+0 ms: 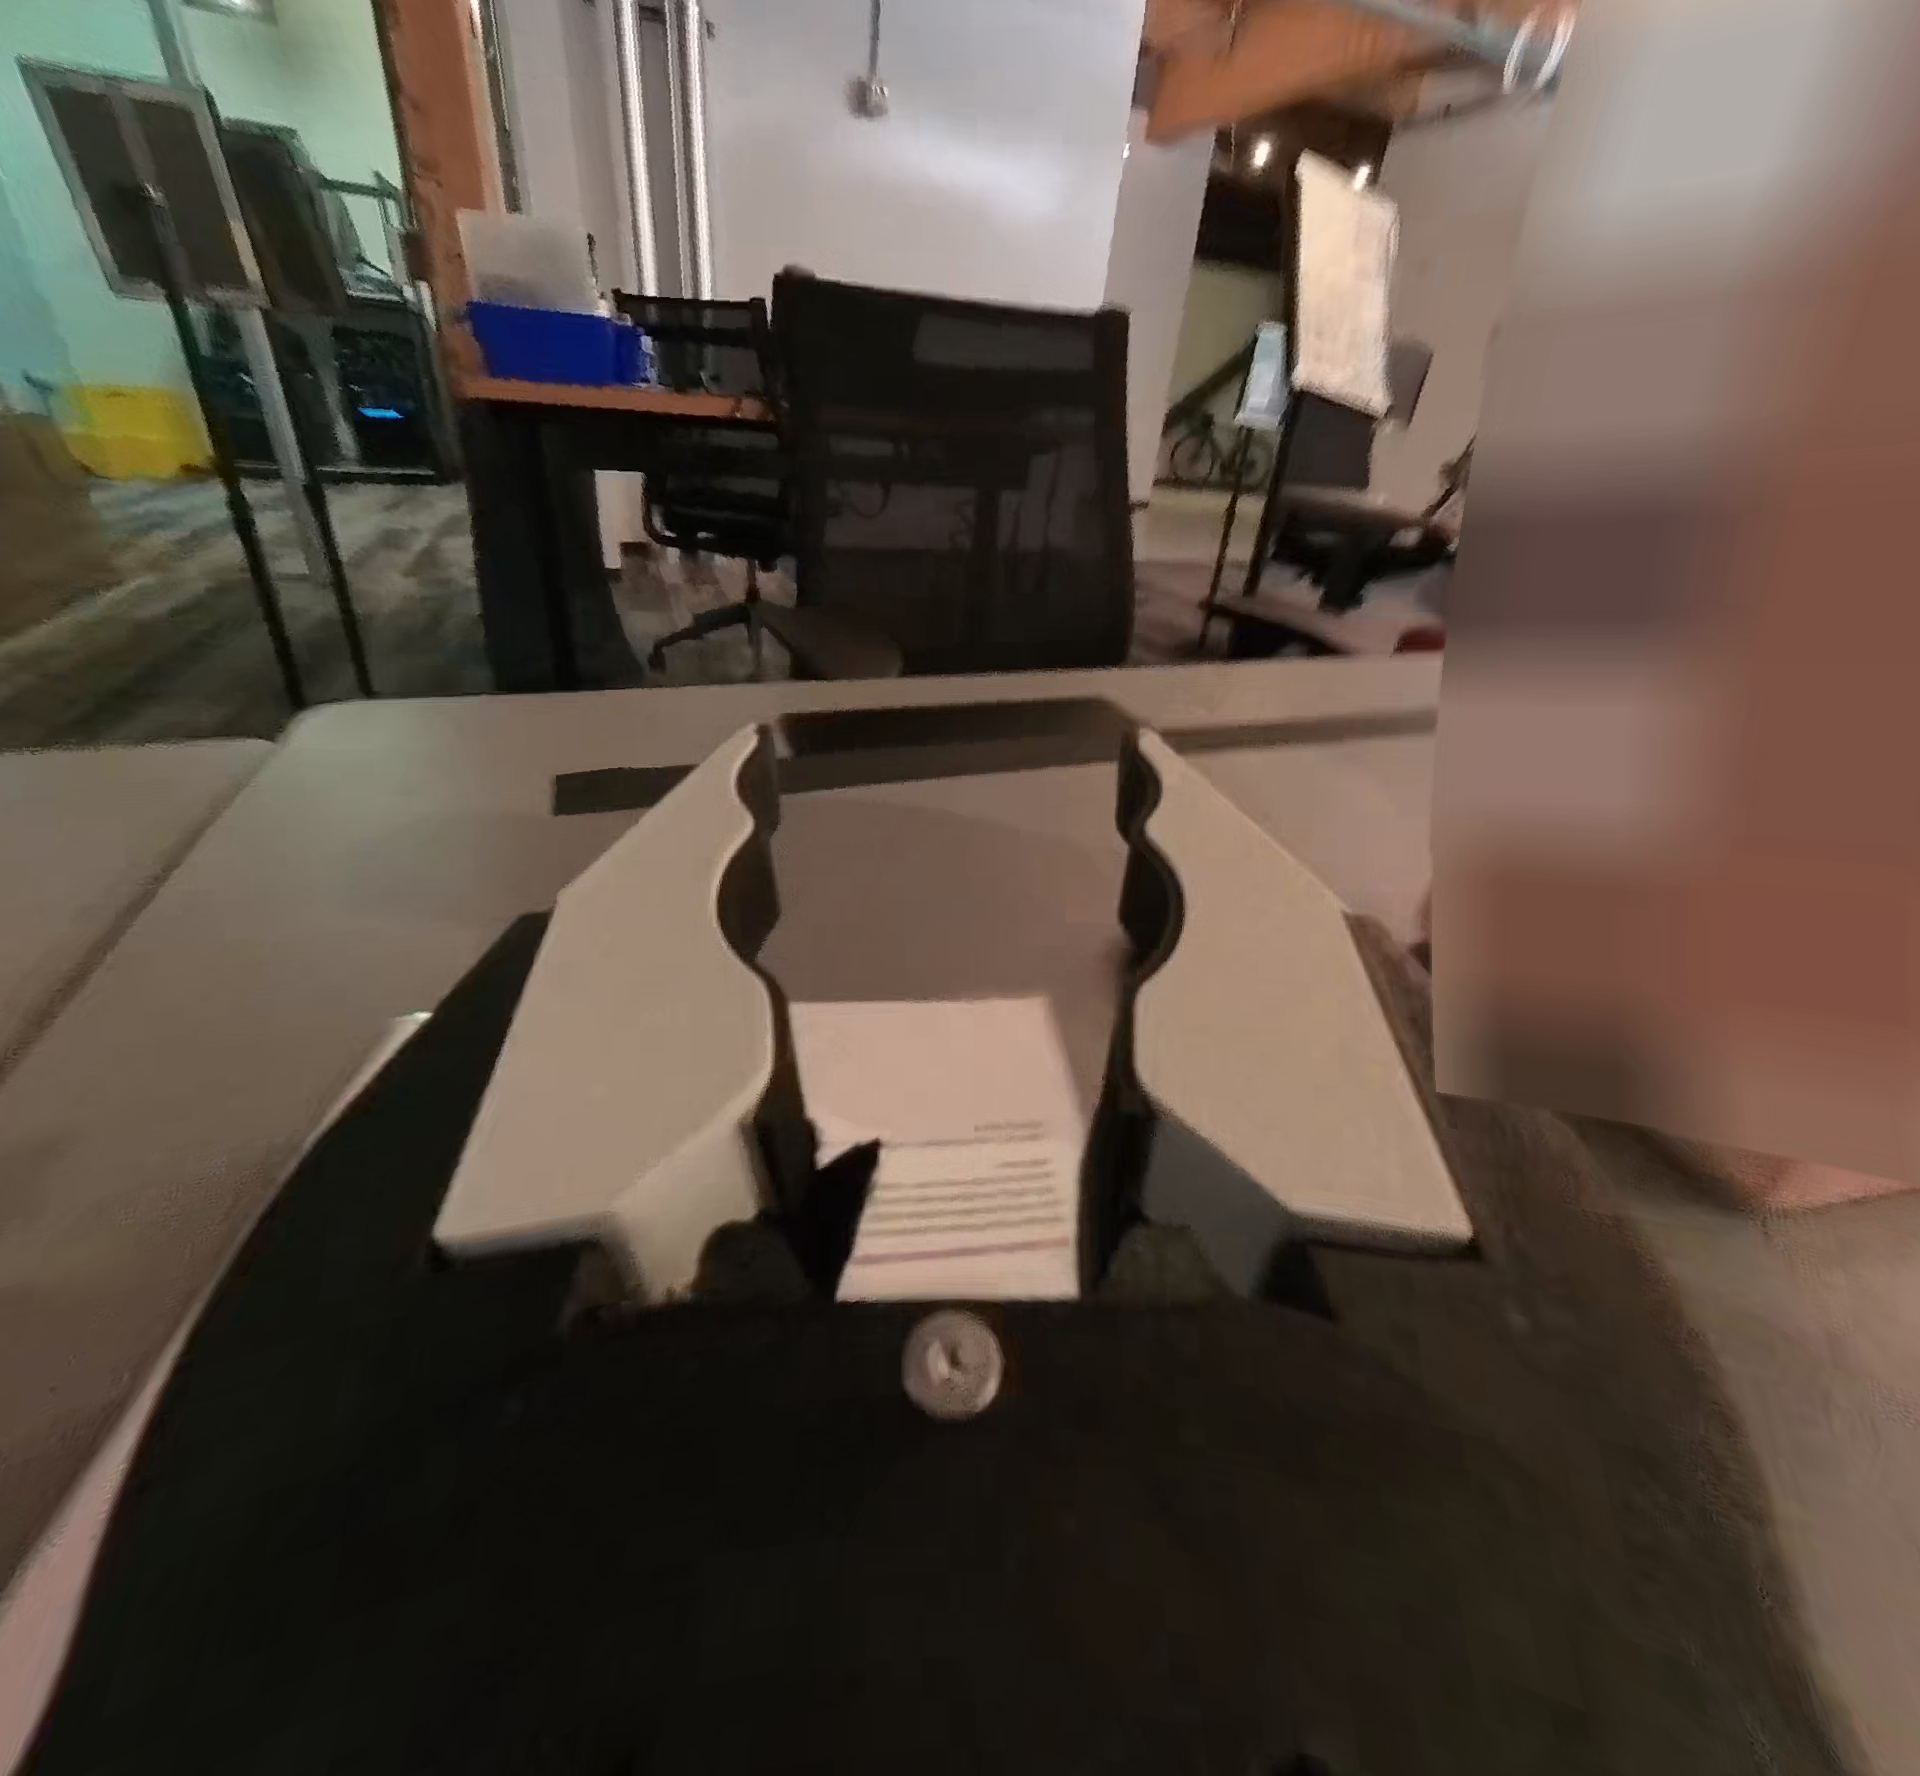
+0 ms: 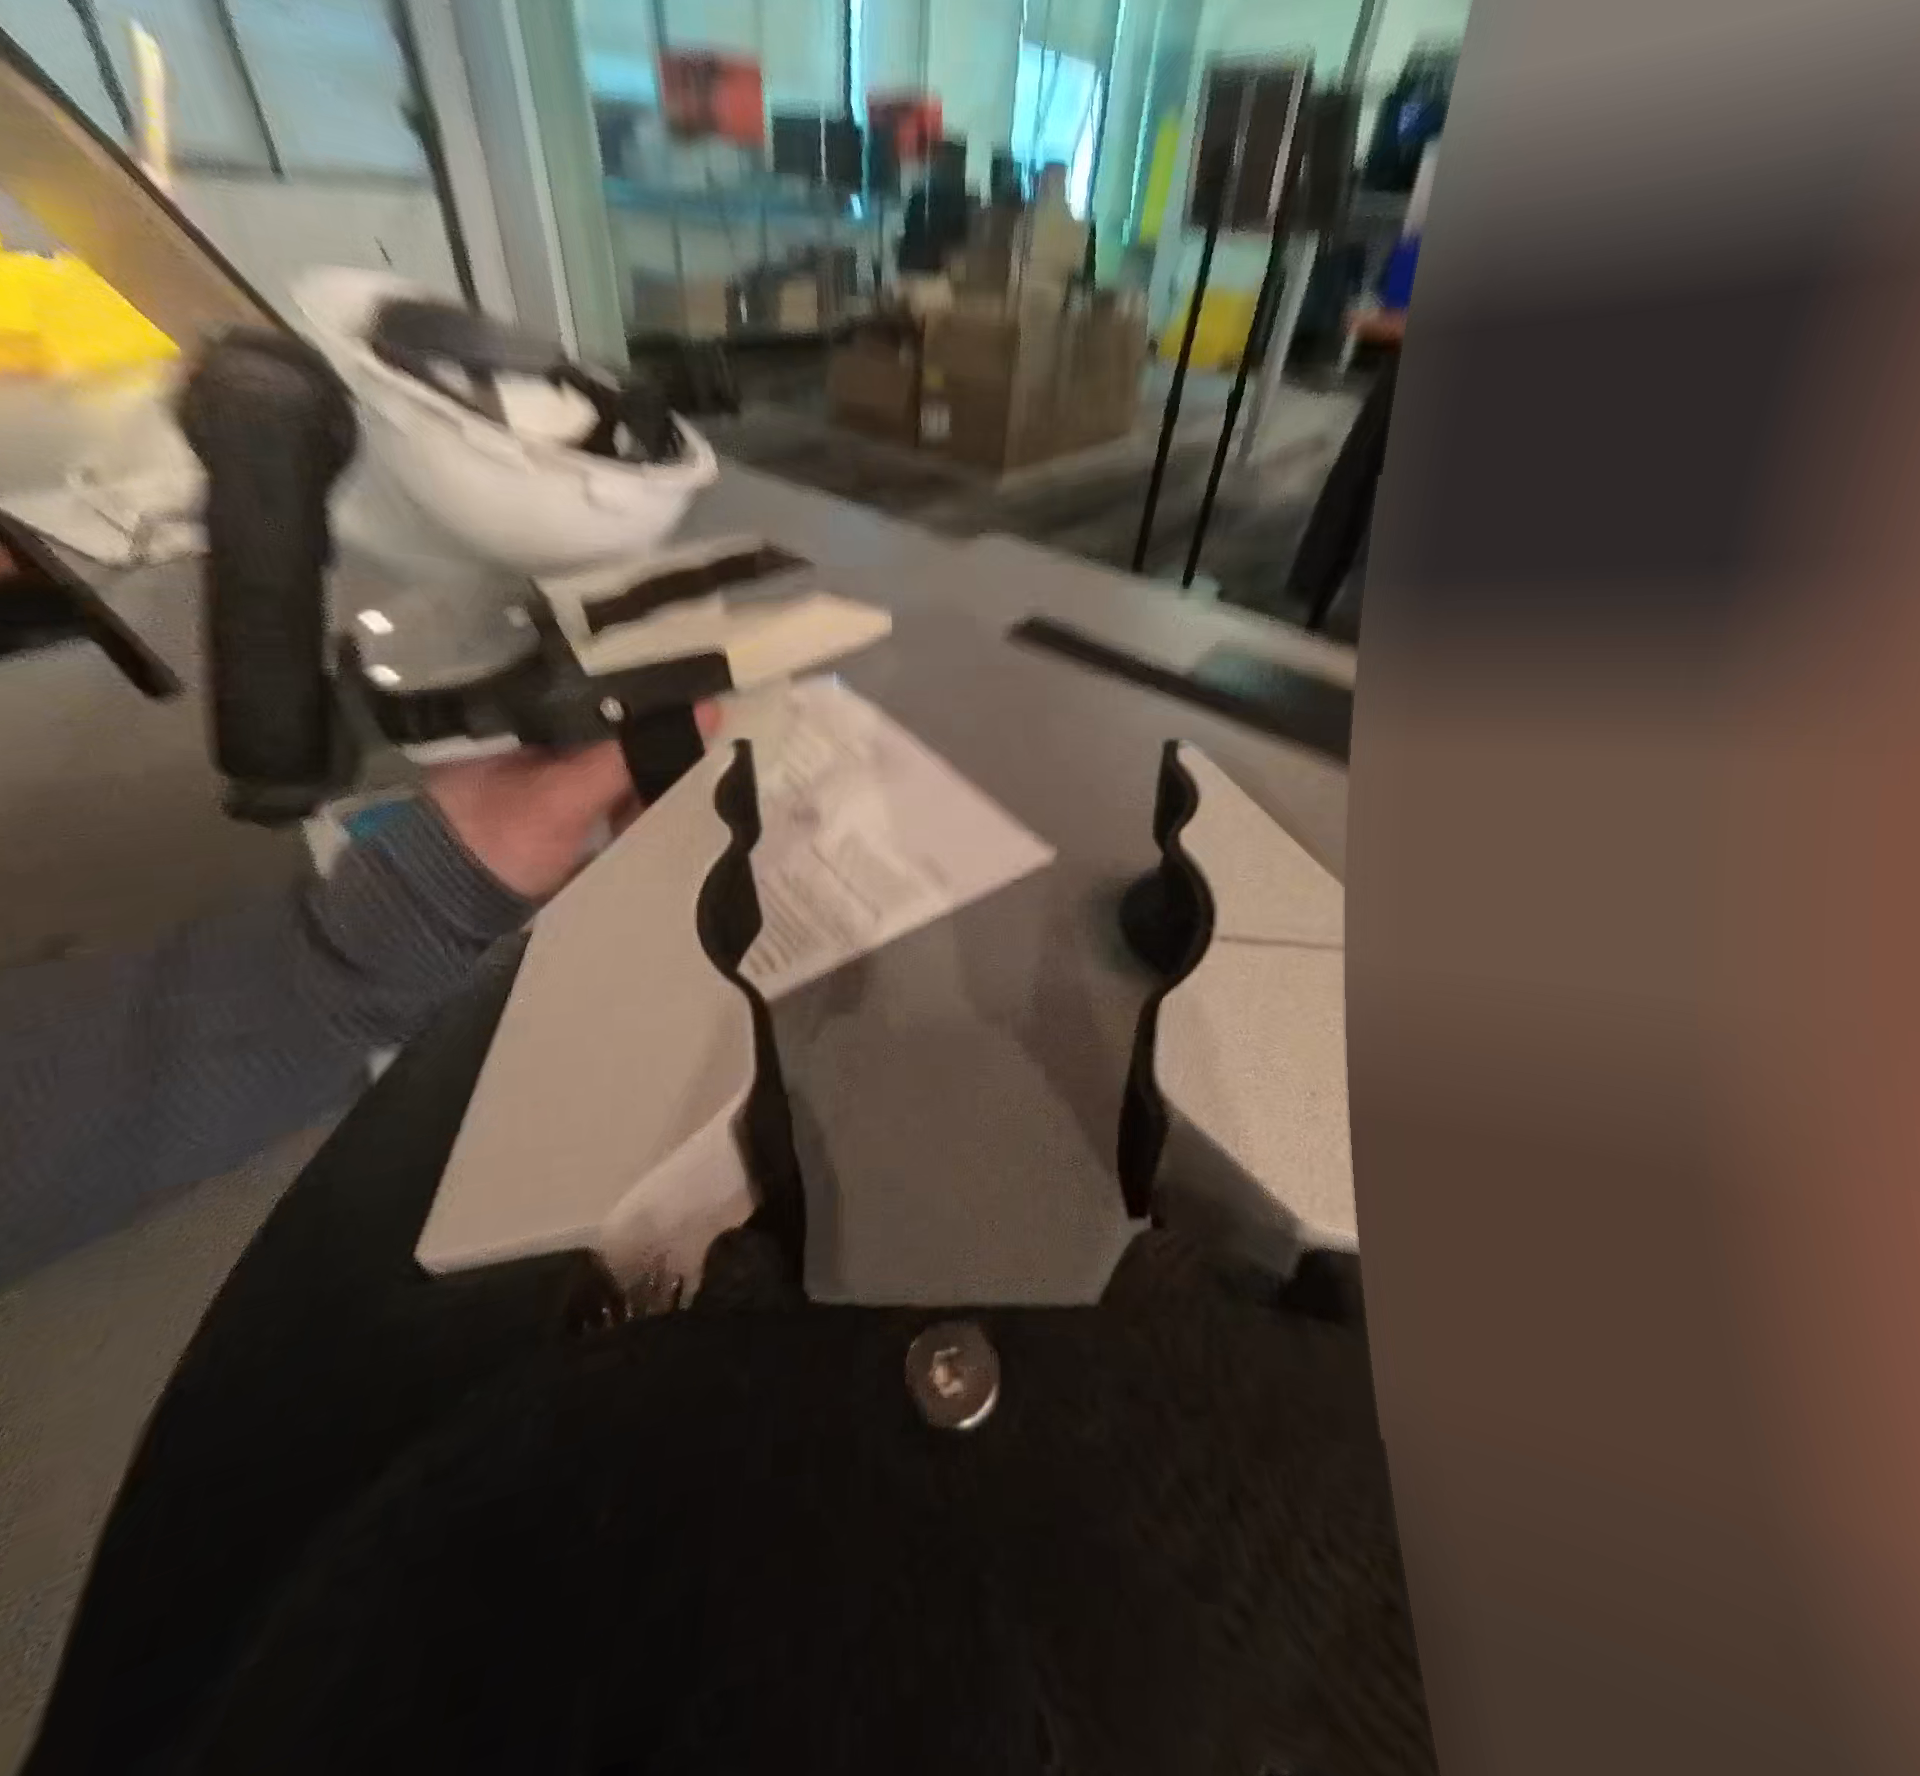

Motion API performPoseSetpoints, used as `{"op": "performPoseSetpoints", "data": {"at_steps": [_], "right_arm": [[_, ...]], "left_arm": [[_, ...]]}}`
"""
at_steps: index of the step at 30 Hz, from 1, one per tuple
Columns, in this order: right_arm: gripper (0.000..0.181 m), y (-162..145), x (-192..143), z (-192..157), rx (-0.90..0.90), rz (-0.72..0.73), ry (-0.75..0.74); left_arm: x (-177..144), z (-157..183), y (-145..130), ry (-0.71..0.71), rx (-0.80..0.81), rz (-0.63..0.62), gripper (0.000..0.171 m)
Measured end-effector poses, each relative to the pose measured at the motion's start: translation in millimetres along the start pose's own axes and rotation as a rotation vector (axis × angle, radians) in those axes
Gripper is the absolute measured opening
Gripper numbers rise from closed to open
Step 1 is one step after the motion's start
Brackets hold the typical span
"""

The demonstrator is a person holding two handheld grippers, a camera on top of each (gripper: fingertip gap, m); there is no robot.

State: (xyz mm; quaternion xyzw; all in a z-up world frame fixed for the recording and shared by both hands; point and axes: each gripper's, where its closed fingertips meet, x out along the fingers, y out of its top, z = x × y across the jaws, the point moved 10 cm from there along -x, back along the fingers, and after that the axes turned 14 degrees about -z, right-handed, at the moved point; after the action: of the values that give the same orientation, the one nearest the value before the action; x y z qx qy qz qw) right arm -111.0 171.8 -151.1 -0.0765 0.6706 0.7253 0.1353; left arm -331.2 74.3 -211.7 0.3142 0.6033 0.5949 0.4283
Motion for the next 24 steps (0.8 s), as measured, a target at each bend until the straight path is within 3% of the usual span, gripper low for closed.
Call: {"op": "performPoseSetpoints", "data": {"at_steps": [5, 9, 13, 16, 20, 21, 24], "right_arm": [[0.085, -50, 106, 18, 0.111, -0.263, -0.142], [0.086, -69, 156, 50, 0.27, -0.426, -0.245], [0.091, -75, 181, 69, 0.373, -0.515, -0.308], [0.111, -79, 196, 77, 0.413, -0.62, -0.308], [0.098, -80, 202, 78, 0.36, -0.671, -0.345], [0.084, -80, 201, 79, 0.362, -0.664, -0.347], [0.084, -80, 199, 80, 0.351, -0.662, -0.333]], "left_arm": [[13, -18, -17, 0.098, 0.128, -0.042, 0.063], [17, -20, -22, 0.116, 0.135, -0.041, 0.062], [17, -21, -22, 0.09, 0.089, -0.035, 0.062], [19, -21, -22, 0.085, 0.084, -0.037, 0.062], [20, -21, -22, 0.084, 0.077, -0.04, 0.062], [19, -22, -22, 0.083, 0.072, -0.043, 0.062], [18, -22, -23, 0.077, 0.058, -0.046, 0.062]]}}
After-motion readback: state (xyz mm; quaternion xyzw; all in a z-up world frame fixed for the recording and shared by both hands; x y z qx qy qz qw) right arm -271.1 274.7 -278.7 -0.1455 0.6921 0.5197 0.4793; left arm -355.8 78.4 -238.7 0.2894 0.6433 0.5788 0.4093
